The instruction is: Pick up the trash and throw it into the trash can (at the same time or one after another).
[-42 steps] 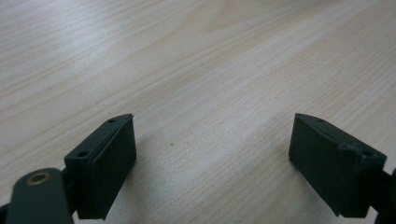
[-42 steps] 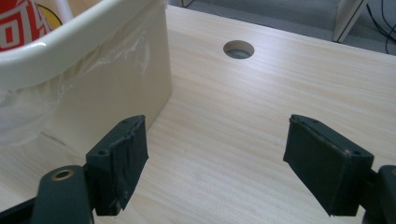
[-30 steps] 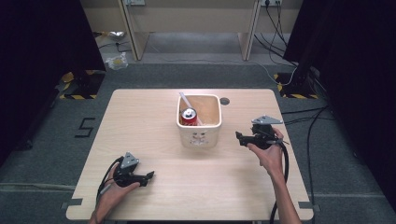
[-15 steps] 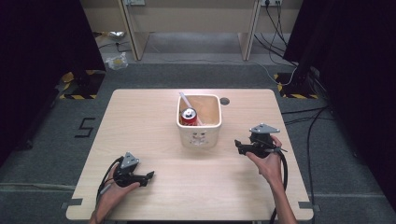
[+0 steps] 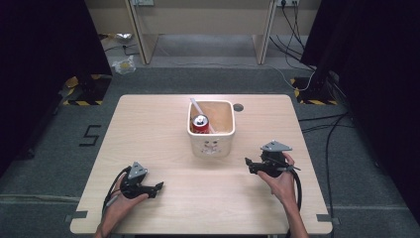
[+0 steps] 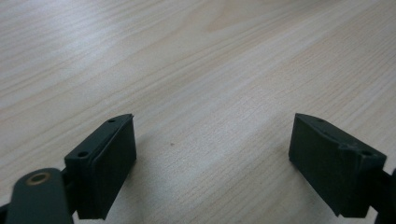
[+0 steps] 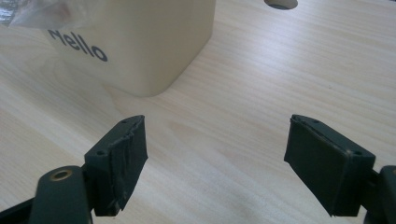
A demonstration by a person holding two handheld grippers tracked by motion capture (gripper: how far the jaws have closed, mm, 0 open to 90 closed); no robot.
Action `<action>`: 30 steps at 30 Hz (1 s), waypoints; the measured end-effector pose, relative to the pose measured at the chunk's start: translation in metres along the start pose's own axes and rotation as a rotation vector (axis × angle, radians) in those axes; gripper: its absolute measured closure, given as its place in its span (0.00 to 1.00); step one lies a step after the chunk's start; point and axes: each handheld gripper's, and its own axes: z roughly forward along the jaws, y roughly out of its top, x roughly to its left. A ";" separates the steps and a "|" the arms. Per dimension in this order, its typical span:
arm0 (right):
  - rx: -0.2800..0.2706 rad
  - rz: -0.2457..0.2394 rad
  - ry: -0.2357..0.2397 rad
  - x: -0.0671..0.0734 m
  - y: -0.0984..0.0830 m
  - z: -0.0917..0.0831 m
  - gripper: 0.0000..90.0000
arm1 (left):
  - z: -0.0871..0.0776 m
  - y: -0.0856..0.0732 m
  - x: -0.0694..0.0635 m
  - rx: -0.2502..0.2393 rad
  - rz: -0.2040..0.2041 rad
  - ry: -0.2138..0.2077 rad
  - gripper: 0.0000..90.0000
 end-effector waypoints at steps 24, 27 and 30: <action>-0.009 -0.006 0.033 0.010 -0.019 -0.008 0.21 | 0.000 0.000 0.000 0.000 0.001 0.000 0.16; -0.005 -0.007 0.034 0.012 -0.023 -0.008 0.20 | 0.000 0.000 0.000 0.001 0.001 0.000 0.16; 0.000 -0.004 0.034 0.014 -0.026 -0.009 0.19 | 0.000 0.000 0.000 0.000 0.000 0.000 0.16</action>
